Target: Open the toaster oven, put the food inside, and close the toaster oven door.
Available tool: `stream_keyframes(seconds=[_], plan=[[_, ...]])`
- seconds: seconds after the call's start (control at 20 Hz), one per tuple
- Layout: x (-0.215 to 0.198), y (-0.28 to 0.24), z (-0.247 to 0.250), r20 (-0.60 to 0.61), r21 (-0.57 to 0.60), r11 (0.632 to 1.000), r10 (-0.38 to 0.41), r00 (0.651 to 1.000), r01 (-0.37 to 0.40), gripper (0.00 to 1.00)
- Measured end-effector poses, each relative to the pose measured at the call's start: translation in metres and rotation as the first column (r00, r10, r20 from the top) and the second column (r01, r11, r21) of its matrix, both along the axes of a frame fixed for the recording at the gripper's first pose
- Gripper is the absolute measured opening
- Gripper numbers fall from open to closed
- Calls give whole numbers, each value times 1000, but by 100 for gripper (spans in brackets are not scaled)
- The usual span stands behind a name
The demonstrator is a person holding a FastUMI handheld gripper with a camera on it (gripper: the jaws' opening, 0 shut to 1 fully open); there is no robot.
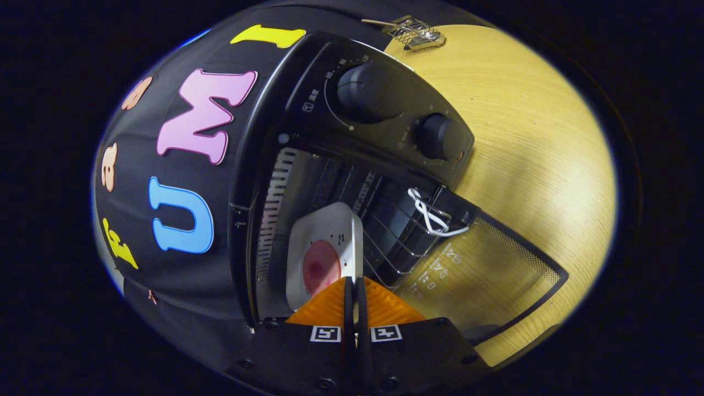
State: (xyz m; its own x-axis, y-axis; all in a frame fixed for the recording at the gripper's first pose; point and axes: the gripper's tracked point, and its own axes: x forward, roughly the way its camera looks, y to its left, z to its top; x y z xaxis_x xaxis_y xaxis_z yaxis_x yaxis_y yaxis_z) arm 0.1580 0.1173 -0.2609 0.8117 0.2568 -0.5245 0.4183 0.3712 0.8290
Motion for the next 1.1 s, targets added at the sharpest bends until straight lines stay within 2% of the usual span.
stream_keyframes(seconds=[0.25, 0.35, 0.4, 0.45, 0.65, 0.7, 0.75, 0.85, 0.95, 1.1], plan=[[19, -13, 1, -1, -15, 997, -81, 997, 81, 5], [21, -7, 10, 35, -9, 997, -72, 997, 72, 8], [27, -2, 8, 40, -13, 999, -52, 998, 53, 13], [17, -2, 14, 48, -12, 999, -30, 998, 30, 14], [-11, 14, 26, 77, -28, 997, 80, 994, -78, 58], [-22, 17, 28, 80, -44, 993, 116, 990, -112, 85], [-29, 22, 28, 74, -62, 987, 151, 986, -146, 91], [-46, 20, 35, 90, -118, 974, 204, 975, -193, 99], [-59, 11, 44, 107, -207, 952, 249, 962, -224, 98], [-75, 4, 50, 111, -368, 886, 342, 933, -281, 98]])
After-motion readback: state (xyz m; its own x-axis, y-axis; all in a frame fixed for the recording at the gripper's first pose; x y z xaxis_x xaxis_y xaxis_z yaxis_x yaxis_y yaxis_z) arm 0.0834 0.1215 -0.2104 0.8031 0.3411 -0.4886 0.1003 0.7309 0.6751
